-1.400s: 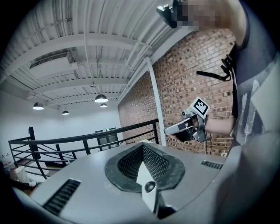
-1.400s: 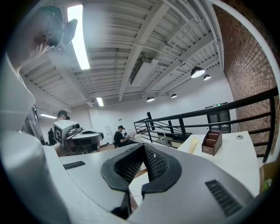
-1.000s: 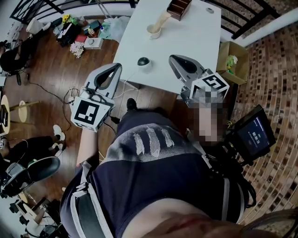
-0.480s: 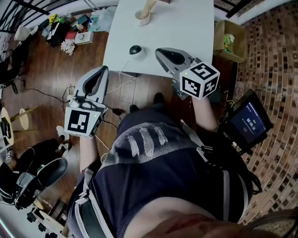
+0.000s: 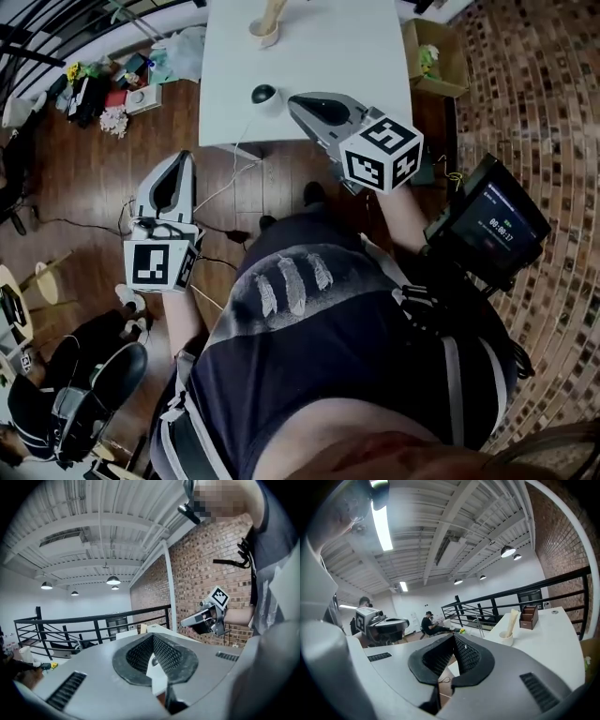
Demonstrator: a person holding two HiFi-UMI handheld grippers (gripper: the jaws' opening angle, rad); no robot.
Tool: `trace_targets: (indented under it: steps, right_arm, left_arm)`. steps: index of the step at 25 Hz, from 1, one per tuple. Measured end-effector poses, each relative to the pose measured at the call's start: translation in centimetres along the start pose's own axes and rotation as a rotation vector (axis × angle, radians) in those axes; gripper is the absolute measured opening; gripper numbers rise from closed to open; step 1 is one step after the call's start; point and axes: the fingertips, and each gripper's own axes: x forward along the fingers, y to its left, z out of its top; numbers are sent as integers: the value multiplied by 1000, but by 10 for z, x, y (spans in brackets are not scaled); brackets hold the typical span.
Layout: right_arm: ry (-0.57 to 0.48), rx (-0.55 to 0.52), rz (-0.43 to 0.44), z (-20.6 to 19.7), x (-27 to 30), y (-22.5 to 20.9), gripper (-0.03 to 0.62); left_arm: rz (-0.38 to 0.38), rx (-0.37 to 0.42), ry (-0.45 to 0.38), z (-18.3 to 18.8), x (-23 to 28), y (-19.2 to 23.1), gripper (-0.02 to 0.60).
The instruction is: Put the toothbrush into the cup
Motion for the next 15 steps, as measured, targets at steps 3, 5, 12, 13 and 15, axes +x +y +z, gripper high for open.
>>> trace_targets:
  steps: [3,5,12,13,15]
  right_arm:
    - [-11,-24,-21,3,-9,9,0]
    - [-9,-45,-47,7,-14,14,0]
    - [20,-77,-104,15,-23,41,0]
    - [24,-82,-107,16,-24,42,0]
    - [28,-89,-106,14,-23,45,0]
  left_arm:
    - [19,-19,-38,2,-6,5,-5]
    - [10,-29,-76,6,-10,10,-5]
    - [-7,-47,-117,13,-37,21,-5]
    - [-8,-52,-120,12,-38,21,-5]
    - [-11,-55,-128,7,-37,21,-5]
